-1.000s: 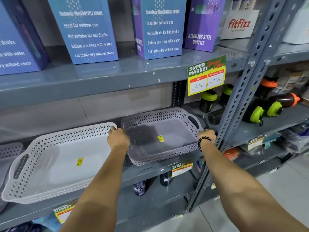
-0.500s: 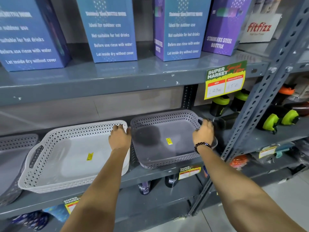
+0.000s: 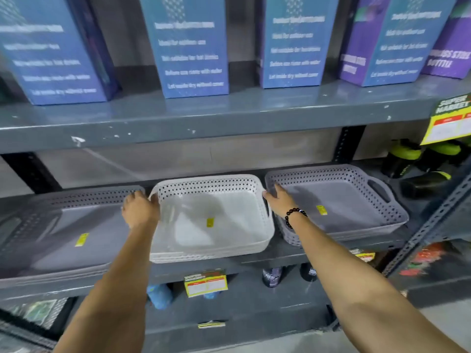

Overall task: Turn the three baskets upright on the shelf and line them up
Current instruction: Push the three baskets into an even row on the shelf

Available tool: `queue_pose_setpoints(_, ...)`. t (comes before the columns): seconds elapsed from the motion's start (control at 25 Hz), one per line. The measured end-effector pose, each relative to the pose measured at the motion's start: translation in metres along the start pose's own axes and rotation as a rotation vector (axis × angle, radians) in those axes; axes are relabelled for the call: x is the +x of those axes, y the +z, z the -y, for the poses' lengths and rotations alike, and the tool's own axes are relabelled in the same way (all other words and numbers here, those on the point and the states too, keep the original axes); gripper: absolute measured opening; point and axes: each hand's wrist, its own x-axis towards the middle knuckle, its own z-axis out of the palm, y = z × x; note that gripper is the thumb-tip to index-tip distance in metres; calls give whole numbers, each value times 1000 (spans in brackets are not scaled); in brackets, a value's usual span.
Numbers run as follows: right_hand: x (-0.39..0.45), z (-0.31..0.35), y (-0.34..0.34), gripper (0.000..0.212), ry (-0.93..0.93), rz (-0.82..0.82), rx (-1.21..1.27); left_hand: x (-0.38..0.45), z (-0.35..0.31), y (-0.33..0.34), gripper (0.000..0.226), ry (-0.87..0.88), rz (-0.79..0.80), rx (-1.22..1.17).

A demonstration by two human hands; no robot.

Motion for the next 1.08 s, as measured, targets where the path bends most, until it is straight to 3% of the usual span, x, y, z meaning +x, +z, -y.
queue_pose_setpoints(0.16, 2, 2, 19, 69, 67, -17, -99, 15, 28, -9, 51, -76, 256, -21)
queue_pose_setpoints(0.32, 0, 6, 22, 77, 116, -30, -224, 13, 34, 0, 47, -58, 386, -36)
queue_pose_setpoints(0.44, -1, 8, 24, 80, 121, -37, -291, 12, 41, 6, 40, -87, 377, -78)
queue_pose_setpoints(0.72, -2, 5, 22, 64, 83, -63, -301, 9, 39, 6, 51, -85, 344, -79)
queue_pose_setpoints(0.88, -7, 10, 21, 39, -116, -219, -533, 5, 44, 2, 42, 90, 187, -49)
queue_pose_setpoints(1.08, -14, 12, 28, 55, -152, -181, -781, -5, 41, 0, 43, 182, 143, 77)
